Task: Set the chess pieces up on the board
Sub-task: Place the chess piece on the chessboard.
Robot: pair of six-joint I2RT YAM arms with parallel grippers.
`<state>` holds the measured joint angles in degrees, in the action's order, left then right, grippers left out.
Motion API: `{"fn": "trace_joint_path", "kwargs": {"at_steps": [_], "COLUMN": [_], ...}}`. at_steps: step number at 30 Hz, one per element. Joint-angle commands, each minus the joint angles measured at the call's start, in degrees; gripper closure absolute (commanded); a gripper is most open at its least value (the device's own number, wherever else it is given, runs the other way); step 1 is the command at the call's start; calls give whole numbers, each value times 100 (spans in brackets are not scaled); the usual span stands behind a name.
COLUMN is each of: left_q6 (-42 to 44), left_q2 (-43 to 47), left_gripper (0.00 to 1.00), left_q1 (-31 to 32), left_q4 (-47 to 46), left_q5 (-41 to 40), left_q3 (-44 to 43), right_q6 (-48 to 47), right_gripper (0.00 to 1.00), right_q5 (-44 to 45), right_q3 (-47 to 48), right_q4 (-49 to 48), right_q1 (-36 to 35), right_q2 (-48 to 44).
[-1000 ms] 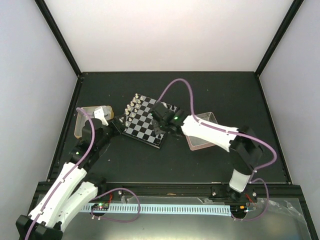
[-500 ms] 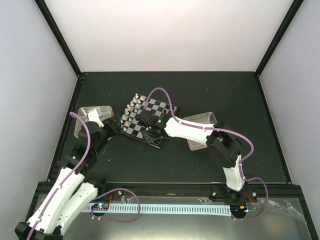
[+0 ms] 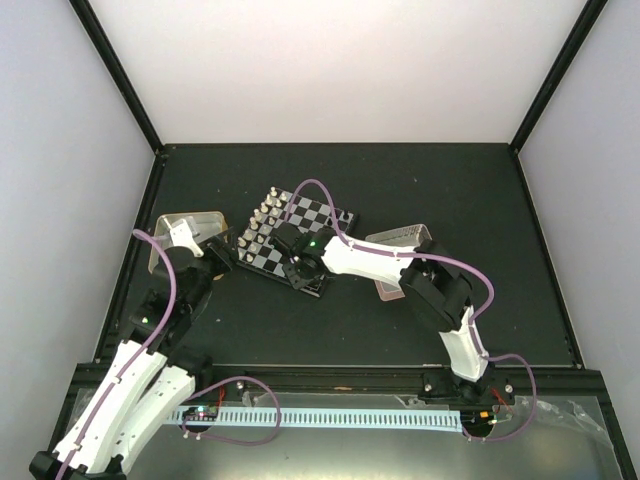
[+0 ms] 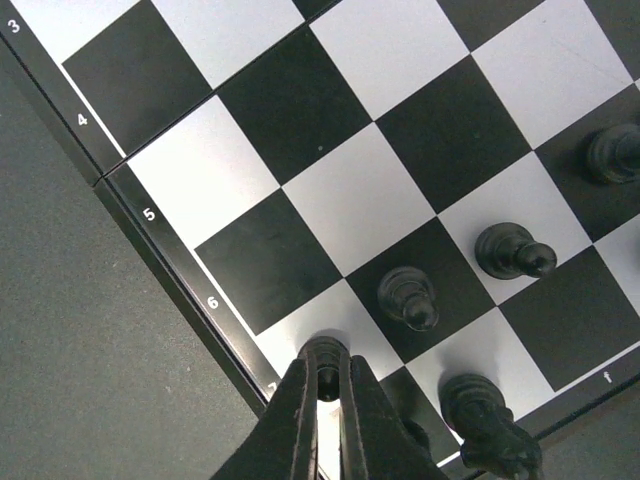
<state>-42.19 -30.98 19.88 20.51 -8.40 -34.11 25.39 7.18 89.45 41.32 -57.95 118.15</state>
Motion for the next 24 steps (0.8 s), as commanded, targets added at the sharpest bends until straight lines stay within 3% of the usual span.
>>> {"fn": "trace_joint_path", "kwargs": {"at_steps": [1,4,12,17,24], "left_q6": [-37,-37,20,100,385], "left_q2": [23,7,-9,-8,-106], "left_gripper": [39,38,38,38,37], "left_q1": [-45,-46,-46,-46,-43], "left_q4": [48,41,-57,-122,-301], "left_q5": [-109,-96,0,70,436], "left_q3": [18,19,-25,-59,-104], "right_q6": [-46,-45,26,234,1082], "right_gripper": [96,93,70,69,69], "right_q5": [183,271,-317,-382,652], "right_q3": [114,132,84,-99,-1290], "right_q4": [65,126,-154,-446,-679], "right_q1": [-22,-23,-14,66,641], "right_q2": [129,116,-420,-1017,-2321]}}
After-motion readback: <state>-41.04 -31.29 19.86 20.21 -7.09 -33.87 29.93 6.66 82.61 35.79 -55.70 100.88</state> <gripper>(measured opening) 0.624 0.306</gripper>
